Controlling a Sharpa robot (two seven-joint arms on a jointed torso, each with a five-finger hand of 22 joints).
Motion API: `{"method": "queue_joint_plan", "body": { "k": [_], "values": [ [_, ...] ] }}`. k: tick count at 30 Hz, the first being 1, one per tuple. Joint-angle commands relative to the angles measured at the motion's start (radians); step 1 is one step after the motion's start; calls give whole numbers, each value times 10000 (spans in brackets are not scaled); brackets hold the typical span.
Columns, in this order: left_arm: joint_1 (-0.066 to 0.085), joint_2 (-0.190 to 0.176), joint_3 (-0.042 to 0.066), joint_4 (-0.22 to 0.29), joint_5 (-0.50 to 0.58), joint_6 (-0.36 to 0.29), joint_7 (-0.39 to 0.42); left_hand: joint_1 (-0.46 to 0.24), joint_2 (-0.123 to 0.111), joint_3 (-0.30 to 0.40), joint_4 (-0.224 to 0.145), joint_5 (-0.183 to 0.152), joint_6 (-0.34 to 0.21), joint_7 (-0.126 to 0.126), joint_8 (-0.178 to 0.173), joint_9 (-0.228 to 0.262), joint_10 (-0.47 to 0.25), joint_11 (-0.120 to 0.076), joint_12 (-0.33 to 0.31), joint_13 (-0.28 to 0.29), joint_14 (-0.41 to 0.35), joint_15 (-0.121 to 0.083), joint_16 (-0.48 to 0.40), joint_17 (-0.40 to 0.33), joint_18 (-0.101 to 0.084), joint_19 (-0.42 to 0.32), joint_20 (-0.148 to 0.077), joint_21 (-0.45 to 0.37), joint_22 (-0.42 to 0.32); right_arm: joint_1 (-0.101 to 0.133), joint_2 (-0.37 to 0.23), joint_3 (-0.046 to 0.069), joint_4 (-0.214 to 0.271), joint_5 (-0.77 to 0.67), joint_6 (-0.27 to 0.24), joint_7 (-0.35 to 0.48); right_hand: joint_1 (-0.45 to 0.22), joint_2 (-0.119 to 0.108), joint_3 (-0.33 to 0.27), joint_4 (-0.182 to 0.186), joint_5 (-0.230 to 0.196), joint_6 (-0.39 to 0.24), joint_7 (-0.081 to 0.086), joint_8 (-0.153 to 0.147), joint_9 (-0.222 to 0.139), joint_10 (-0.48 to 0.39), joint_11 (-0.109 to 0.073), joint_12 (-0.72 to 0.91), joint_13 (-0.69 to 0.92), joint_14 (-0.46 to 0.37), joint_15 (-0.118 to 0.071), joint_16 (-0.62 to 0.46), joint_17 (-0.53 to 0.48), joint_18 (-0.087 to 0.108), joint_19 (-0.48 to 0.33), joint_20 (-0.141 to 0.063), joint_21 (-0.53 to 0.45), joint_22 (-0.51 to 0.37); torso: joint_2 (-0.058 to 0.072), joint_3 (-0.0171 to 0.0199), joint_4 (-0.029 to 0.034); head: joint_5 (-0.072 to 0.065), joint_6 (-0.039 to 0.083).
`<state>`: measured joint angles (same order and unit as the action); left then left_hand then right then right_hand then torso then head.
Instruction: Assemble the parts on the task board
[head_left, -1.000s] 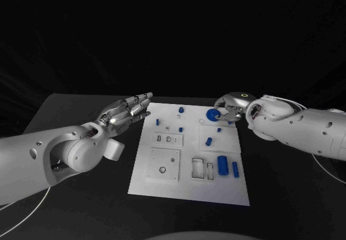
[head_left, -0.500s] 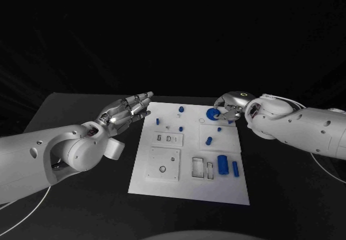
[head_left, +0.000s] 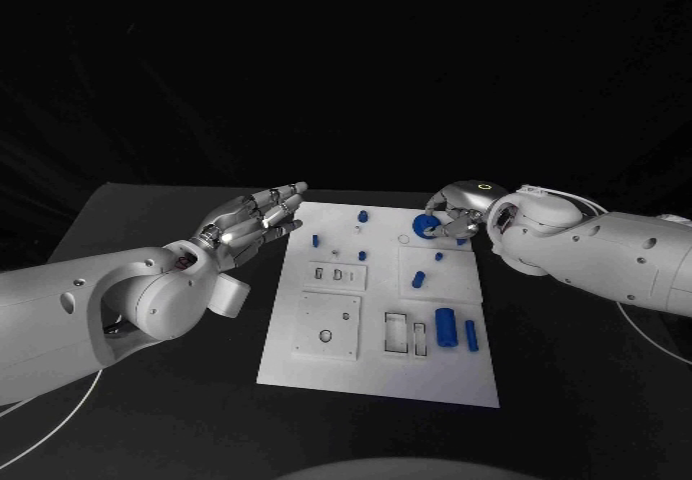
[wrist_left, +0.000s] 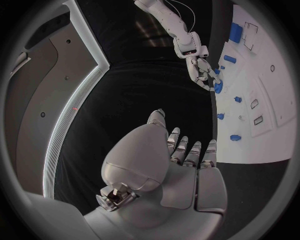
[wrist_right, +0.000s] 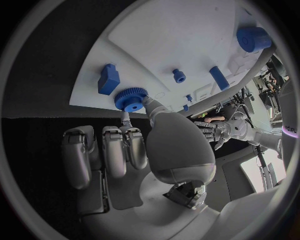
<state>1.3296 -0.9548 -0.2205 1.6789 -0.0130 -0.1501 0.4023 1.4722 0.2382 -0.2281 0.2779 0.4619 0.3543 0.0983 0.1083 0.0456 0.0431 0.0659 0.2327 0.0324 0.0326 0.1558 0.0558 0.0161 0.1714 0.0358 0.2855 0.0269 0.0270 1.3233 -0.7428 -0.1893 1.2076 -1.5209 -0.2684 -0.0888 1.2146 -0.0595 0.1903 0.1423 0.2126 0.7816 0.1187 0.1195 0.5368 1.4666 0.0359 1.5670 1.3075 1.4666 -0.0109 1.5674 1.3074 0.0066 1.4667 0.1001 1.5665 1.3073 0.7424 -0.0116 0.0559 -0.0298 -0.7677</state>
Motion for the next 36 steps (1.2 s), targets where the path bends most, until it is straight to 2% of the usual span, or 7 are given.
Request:
{"method": "queue_joint_plan", "body": {
  "k": [1, 3, 10, 14, 25, 33, 36],
  "values": [
    [4, 21, 7, 19, -45, 218, 15, 124, 2, 55, 2, 43, 72, 11, 56, 13, 5, 102, 77, 18, 20, 24, 60, 11, 83, 47, 45, 57, -102, -14, 36, -4, -33, -67, 208, -8, 59, 32, -51, -37, 364, 162, -20, -12, -2, 1042, 40, 38, 2632, 1042, 48, 34, 2634, -66, 1041, 64, 43, 2635, 4, 1, 0, -8, -14],
    [4, 23, 7, 19, -46, 222, 11, 132, 1, 58, 1, 49, 91, 21, 66, 16, 11, 112, 95, 21, 21, 22, 64, 11, 82, 48, 45, 57, -102, -18, 49, -4, -53, -67, 217, 1, 173, 73, 10, -108, 845, 355, -36, 73, 38, 1042, 26, 38, 2632, 1042, 39, 34, 2634, -66, 1041, 52, 43, 2635, 4, 1, 0, -8, -14],
    [4, 17, 7, 21, -47, 224, -12, 146, -3, 63, -2, 60, 124, 40, 82, 21, 18, 129, 111, 22, 21, 16, 65, 11, 81, 50, 45, 58, -102, -50, 84, -4, -139, -49, 279, 59, 548, 91, 398, -484, 3130, 1135, -114, 522, 452, 1042, -42, 38, 2632, 1042, -31, 34, 2634, -66, 1041, -17, 43, 2635, 4, 1, 1, 14, -33],
    [4, 16, 7, 23, -48, 235, -31, 174, -13, 72, -13, 85, 160, 71, 105, 25, 28, 154, 142, 26, 24, 11, 73, 12, 78, 55, 46, 61, -101, -64, 95, -4, -160, -4, 349, 114, 651, 58, 572, -640, 3608, 1190, -100, 565, 572, 1042, -30, 38, 2632, 1042, -26, 34, 2634, -66, 1041, -13, 43, 2635, -2, 1, -6, 35, -43],
    [4, 12, 7, 34, -61, 227, -42, 258, -35, 103, -63, 149, 166, 95, 122, 25, 33, 180, 168, 27, 30, 13, 87, 14, 75, 65, 48, 68, -99, -70, 62, -4, -57, 131, 178, 310, 717, 51, 659, -752, 3448, 1286, -55, 616, 669, 1042, 45, 38, 2632, 1042, 19, 34, 2634, -66, 1041, 15, 43, 2635, 1, 0, 1, 80, -40],
    [4, -14, 6, 43, -63, 199, -51, 293, -45, 117, -84, 185, 153, 93, 123, 22, 31, 183, 168, 25, 34, 20, 95, 15, 74, 69, 48, 70, -98, -15, -24, -1, 267, 153, 14, 352, 672, 26, 651, -742, 3360, 1280, -35, 602, 681, 1042, 77, 38, 2632, 1042, 42, 34, 2634, -66, 1041, 32, 43, 2635, -4, 0, 16, 111, -30],
    [4, -19, 6, 42, -64, 193, -63, 293, -45, 117, -84, 185, 153, 93, 123, 22, 31, 183, 168, 25, 34, 20, 95, 15, 74, 69, 48, 70, -98, 29, -3, 1, 395, 155, 29, 343, 648, 17, 650, -734, 3296, 1274, -24, 589, 686, 1042, 96, 38, 2632, 1042, 58, 34, 2634, -66, 1041, 45, 43, 2635, -2, -1, -4, 116, -20]
  ]
}}
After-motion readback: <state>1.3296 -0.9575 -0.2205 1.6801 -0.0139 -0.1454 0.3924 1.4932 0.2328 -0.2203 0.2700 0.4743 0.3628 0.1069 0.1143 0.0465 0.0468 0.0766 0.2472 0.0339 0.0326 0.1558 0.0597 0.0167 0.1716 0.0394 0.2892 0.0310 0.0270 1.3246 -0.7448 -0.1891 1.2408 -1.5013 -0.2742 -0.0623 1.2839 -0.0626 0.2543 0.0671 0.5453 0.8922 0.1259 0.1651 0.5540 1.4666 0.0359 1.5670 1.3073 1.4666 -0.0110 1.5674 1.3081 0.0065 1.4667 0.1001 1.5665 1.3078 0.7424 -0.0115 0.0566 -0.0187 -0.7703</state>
